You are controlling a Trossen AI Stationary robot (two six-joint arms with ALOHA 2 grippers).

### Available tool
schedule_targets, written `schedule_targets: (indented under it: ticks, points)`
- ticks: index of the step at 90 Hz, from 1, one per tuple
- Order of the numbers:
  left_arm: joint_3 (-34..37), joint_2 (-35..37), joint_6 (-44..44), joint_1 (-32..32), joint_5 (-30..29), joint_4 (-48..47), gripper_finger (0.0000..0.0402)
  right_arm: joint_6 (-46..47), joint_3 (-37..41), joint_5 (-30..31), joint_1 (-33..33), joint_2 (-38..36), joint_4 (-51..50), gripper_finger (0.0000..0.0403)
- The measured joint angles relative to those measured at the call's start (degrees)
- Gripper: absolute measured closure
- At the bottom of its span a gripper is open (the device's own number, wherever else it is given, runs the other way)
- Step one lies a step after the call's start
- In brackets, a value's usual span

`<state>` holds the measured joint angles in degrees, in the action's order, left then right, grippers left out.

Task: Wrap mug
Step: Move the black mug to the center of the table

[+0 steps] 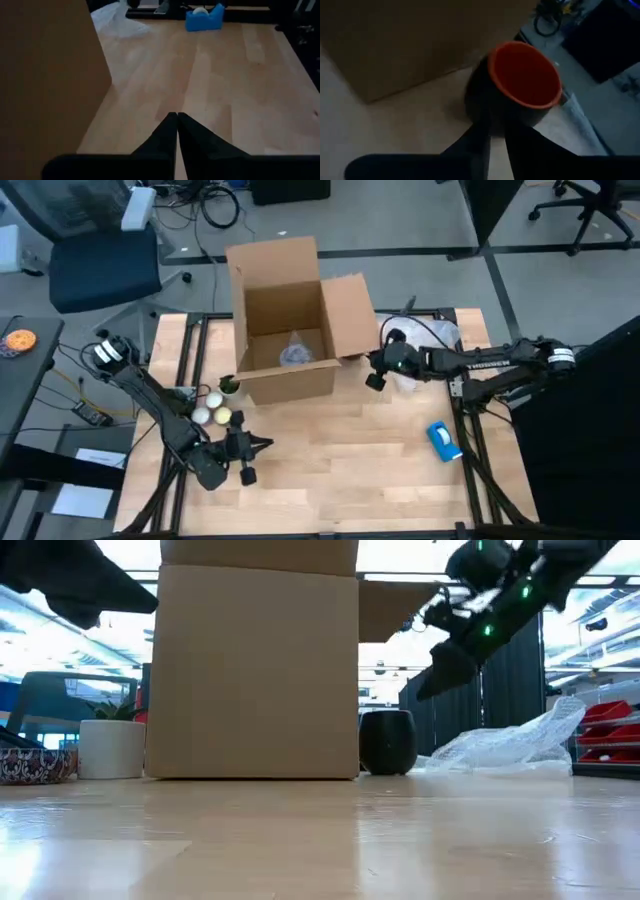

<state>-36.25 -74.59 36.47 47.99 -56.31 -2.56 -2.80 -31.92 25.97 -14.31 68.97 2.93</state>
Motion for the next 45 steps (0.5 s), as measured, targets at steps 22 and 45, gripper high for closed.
schedule_targets:
  ticks: [22,45]
  points:
    - [0.00,0.00,0.48,0.00,0.00,0.36,0.0402,3.66,14.84,-10.56,-6.78,-0.62,32.03,0.0328]
    - [0.00,0.00,0.21,-0.10,-0.98,1.15,0.0402,-0.68,14.08,-21.41,-10.27,0.75,36.38,0.0304]
